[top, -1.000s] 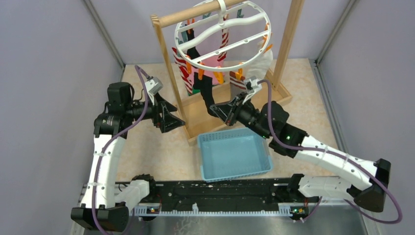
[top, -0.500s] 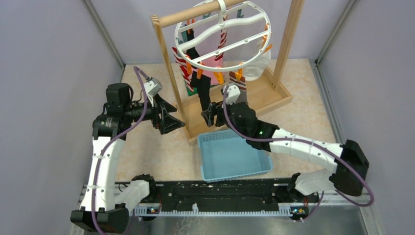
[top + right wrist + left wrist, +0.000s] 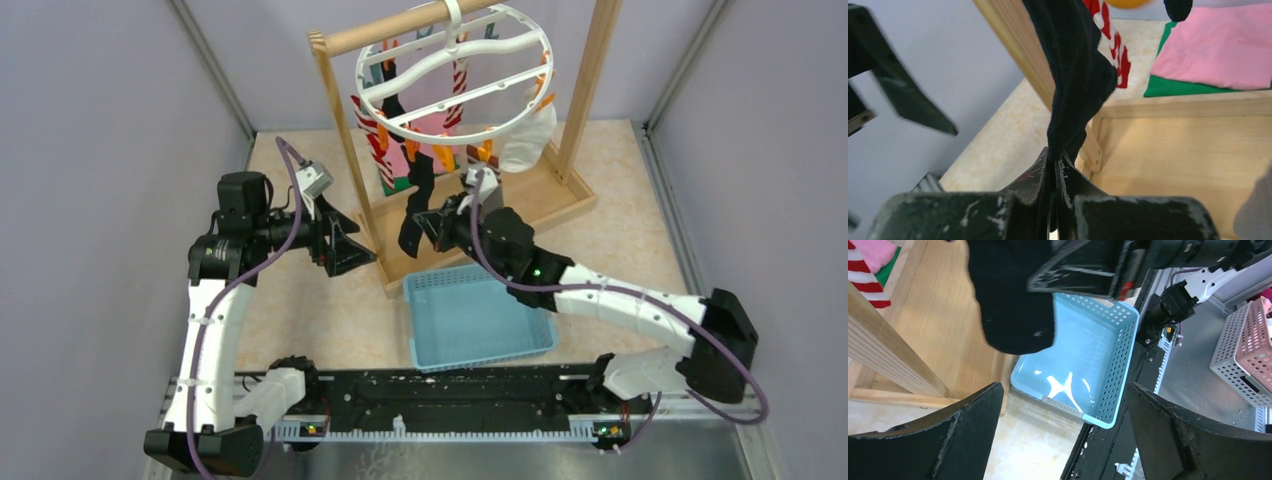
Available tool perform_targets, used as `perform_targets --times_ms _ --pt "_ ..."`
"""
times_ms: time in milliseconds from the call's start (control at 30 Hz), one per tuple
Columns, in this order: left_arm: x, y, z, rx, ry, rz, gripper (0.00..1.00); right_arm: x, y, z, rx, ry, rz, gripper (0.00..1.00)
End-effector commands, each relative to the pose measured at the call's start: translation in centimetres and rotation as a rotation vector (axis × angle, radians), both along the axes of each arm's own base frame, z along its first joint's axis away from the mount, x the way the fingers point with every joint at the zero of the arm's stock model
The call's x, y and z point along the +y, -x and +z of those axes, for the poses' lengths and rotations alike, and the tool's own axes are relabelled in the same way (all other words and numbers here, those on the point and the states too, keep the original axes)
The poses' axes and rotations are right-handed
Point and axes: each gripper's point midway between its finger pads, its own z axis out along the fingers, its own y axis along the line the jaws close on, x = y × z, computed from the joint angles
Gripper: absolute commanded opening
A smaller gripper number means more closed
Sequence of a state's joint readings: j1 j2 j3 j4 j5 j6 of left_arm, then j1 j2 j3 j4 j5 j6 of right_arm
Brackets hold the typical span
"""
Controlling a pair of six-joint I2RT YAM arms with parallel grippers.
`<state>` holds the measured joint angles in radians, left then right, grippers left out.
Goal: Remove the socks clipped to the hanger
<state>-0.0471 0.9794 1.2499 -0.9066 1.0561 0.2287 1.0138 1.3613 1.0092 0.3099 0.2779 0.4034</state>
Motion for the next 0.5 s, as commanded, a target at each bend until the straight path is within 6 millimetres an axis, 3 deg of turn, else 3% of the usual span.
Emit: perform_targets --times_ms 0,200,467 --pt "-0.4 0.3 1.5 -0.025 0.04 -0.012 0.99 -2.3 4.5 4.4 0.012 -0.169 0.115 0.0" --pt "-1.4 -0.6 2.5 -0.017 0.1 -0.038 0.99 -3.5 7.4 4.5 0.062 -0.152 0.21 0.0" --pt "-3.5 -0.9 2.1 0.0 0.117 -0.109 0.99 -4.0 10.5 6.1 0.083 -0.209 0.34 0.0"
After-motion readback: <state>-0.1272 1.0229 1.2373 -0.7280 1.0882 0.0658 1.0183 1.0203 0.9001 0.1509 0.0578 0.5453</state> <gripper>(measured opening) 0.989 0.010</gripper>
